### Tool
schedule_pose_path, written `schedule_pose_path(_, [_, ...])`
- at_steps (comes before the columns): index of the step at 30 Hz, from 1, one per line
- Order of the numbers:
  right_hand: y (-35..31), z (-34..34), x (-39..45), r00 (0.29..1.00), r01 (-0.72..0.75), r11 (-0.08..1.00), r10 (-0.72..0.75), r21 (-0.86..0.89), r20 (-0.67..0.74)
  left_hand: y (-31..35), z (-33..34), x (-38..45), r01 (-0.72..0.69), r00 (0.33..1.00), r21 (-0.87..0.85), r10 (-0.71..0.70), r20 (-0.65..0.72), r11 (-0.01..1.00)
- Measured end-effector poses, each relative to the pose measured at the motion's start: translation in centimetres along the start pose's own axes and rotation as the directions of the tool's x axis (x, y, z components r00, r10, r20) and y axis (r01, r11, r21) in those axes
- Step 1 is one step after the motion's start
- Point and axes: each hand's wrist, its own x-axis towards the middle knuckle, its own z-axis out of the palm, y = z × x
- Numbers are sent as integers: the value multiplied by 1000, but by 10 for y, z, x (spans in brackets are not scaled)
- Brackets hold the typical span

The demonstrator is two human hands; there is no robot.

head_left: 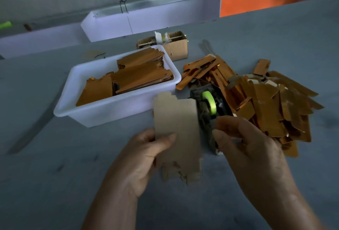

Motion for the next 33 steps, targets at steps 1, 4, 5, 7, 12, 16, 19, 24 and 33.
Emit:
schedule_pose_path(1, [-1, 0, -1, 1000, -31, 999, 31, 38, 5, 2, 5, -4, -4, 999, -40, 6, 51, 999])
schedule_pose_path(4, [-5, -2, -3, 991, -129, 982, 122, 141, 59, 3, 18, -13, -30, 988, -72, 40, 150, 997])
schedule_pose_path(5, [-6, -3, -3, 983, -174, 963, 157, 204, 94, 2, 20, -15, -47, 986, -59, 55, 159, 997])
schedule_pose_path(7, [-4, -4, -4, 960, -270, 888, 218, 373, 176, 0, 25, -16, -92, 986, 21, 88, 143, 996])
schedule_pose_path(12, [3, -3, -7, 918, -387, 783, 274, 488, 288, -8, 37, -20, -180, 983, 152, 174, 54, 972])
schedule_pose_path(16, [7, -4, -8, 936, -337, 841, 253, 423, 244, -11, 45, -20, -246, 968, 197, 252, -3, 949])
schedule_pose_path(19, [6, -5, -11, 980, -184, 952, 158, 244, 124, -14, 48, -18, -266, 957, 214, 284, -58, 940])
schedule_pose_path(24, [-5, -3, -16, 995, 97, 994, -98, -56, -9, -17, 51, -19, -294, 941, 266, 327, -90, 918])
schedule_pose_path(33, [-14, 3, -17, 996, -16, 992, 5, 127, 90, -11, 47, -30, -378, 926, 398, 341, 163, 836])
